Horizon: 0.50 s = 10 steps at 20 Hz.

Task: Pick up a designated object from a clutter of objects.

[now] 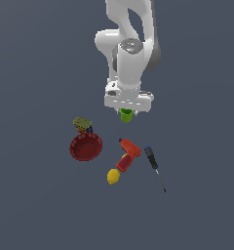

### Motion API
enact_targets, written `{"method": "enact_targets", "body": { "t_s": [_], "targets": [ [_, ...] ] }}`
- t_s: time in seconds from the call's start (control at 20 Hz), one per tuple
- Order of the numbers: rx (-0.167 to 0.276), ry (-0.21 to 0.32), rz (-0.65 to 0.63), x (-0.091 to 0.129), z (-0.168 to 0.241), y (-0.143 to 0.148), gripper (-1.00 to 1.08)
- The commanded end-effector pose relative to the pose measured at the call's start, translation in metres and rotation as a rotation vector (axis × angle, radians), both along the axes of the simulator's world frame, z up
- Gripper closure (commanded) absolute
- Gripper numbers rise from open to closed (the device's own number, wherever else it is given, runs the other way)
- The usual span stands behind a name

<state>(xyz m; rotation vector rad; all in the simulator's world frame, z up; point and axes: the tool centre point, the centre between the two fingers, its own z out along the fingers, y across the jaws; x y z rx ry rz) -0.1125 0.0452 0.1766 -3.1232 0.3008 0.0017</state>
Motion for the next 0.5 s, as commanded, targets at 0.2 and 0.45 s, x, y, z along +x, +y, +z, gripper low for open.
{"method": "enact_targets", "body": {
  "t_s": [0.2,0.45],
  "targets": [
    [0.003,-0.001,0.000,-0.008,0.056,-0.039,1.08],
    [0.003,-0.001,0.000,-0.014,0.099,-0.070,1.08]
  ]
}}
